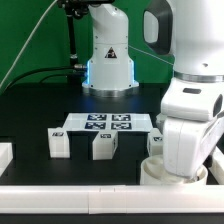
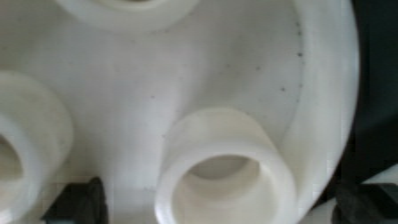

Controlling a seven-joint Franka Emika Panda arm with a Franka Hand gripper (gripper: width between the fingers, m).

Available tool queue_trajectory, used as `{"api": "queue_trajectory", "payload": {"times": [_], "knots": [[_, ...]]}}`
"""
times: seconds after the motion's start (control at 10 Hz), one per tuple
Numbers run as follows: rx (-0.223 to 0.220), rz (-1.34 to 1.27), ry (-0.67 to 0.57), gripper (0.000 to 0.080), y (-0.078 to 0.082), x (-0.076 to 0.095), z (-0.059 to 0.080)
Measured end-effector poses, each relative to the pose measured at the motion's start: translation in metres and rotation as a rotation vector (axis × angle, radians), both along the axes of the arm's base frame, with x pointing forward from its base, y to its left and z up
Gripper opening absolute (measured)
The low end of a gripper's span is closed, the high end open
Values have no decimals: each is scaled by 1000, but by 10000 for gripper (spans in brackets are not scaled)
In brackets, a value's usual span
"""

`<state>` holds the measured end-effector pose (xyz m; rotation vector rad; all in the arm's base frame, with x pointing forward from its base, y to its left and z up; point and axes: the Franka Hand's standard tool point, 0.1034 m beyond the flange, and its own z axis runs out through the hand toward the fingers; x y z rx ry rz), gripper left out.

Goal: Assemble stool

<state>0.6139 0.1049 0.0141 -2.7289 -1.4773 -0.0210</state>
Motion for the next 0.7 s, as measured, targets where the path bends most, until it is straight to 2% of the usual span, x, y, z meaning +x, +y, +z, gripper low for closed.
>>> {"api": "queue_trajectory", "payload": {"times": [0.5, 0.7], "knots": [[-1, 1, -1, 649, 0, 0, 1], [-4, 0, -4, 649, 5, 4, 28]]}}
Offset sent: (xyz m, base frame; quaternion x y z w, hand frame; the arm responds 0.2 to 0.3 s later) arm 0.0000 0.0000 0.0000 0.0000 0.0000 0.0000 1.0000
